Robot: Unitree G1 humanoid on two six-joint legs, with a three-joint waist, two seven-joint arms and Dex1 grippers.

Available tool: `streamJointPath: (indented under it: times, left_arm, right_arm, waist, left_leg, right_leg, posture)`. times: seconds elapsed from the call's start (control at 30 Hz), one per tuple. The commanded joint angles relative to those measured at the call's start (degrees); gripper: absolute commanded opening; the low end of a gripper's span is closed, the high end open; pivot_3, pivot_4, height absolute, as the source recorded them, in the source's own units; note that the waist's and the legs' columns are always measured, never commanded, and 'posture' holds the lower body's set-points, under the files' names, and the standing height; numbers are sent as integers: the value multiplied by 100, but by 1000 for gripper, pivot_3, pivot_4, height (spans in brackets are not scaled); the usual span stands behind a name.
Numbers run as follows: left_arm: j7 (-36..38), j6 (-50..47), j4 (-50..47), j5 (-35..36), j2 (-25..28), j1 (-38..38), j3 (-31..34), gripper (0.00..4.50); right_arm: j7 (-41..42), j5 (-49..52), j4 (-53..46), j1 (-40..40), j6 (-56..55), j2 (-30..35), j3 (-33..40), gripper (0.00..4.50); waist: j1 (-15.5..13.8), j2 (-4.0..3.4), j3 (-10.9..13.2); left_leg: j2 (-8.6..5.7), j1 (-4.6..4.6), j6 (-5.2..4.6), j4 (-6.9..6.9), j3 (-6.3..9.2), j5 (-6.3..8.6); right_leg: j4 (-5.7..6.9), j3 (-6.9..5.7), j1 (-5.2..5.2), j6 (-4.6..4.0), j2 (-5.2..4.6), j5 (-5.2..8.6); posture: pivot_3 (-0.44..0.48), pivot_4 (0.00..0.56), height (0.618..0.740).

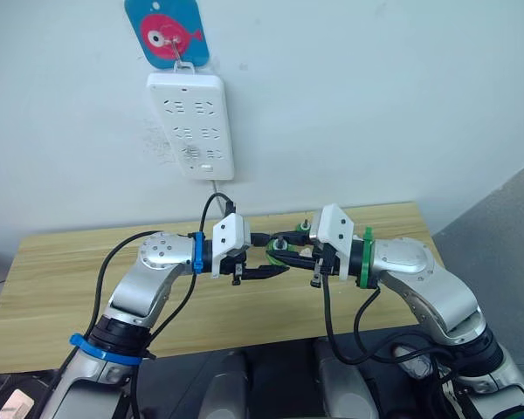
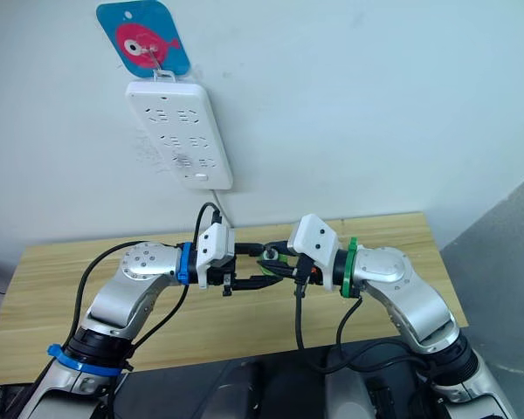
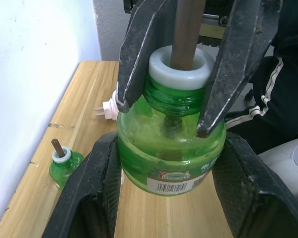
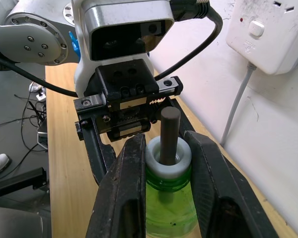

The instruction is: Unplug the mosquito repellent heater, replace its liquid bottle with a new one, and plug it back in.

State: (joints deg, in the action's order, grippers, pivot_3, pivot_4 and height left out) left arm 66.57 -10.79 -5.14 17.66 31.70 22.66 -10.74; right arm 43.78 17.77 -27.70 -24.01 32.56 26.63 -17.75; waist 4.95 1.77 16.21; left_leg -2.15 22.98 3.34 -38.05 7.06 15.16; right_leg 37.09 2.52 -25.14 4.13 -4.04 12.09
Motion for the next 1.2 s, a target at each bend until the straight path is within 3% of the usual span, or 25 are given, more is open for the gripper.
streamJointPath:
  times: [0.03,0.07,0.17,0.2,0.23,0.37,0.47,0.63,0.77,0.93,1.2]
  left_arm:
    - [-38,50,-161,231,-56,-57,190,2230]
    - [-37,47,-151,240,-51,-78,206,2230]
    - [-134,236,26,62,26,-240,283,3195]
    - [-192,22,66,150,53,-320,366,3298]
    - [-276,-478,41,414,71,-432,493,3691]
    - [-573,-2234,-386,1571,35,-642,917,3728]
    - [-1250,-3689,-831,2897,-261,-554,1396,3728]
    - [-2759,-4832,-1226,4468,-977,-405,2062,3728]
    - [-3931,-5160,-1530,5650,-1446,-550,2276,3728]
    - [-5016,-5045,-1570,6910,-1670,-634,2322,3728]
    - [-6235,-4436,-1742,8185,-1821,-753,1996,3728]
  right_arm:
    - [41,62,-68,-10,-129,0,125,816]
    - [47,79,-76,-13,-132,-2,148,816]
    - [74,310,-116,-65,-23,33,430,816]
    - [86,527,-166,-74,142,47,610,816]
    - [-7,920,-230,-67,477,-14,916,816]
    - [-663,2108,-276,-67,1481,-435,1833,816]
    - [-1417,3219,-121,-15,2222,-938,2553,816]
    - [-2671,4989,73,117,2927,-1434,3237,816]
    - [-3503,6102,206,220,3001,-1461,3351,816]
    - [-4356,7332,424,222,2714,-1372,3246,816]
    - [-5100,8312,472,176,2144,-1160,2836,816]
  waist:
    - [0,0,-7]
    - [1,2,-12]
    - [1,2,-24]
    - [1,1,-36]
    - [0,-1,-45]
    - [-2,0,-59]
    - [-21,-1,-62]
    - [-18,-8,-132]
    - [-6,-18,-192]
    - [-9,-39,-271]
    - [-13,-39,-323]
  left_leg:
    - [0,0,0,0,0,0]
    - [0,0,0,0,0,0]
    - [0,0,0,0,0,0]
    - [0,0,0,0,-1,0]
    - [0,0,0,0,-1,0]
    - [1,-1,0,1,3,0]
    - [1,1,0,-2,8,0]
    - [0,0,0,-1,7,0]
    - [1,-2,0,0,1,0]
    - [-1,-3,-1,-1,-3,0]
    - [-2,-5,-1,-1,-4,0]
  right_leg:
    - [0,0,0,0,0,0]
    - [0,0,0,0,0,0]
    - [0,0,-1,0,0,0]
    - [0,1,-1,0,0,0]
    - [0,1,-1,0,0,0]
    - [2,0,0,0,0,0]
    - [5,-1,1,0,0,0]
    - [3,0,0,0,-2,0]
    - [5,4,-1,0,-2,0]
    - [5,8,1,0,-2,0]
    - [3,9,6,0,-1,0]
  posture:
    - [-140,210,740]
    - [-140,209,740]
    - [-139,203,740]
    - [-137,202,740]
    - [-134,198,740]
    - [-131,190,740]
    - [-130,192,740]
    - [-128,190,740]
    - [-127,182,740]
    - [-123,182,740]
    - [-124,181,740]
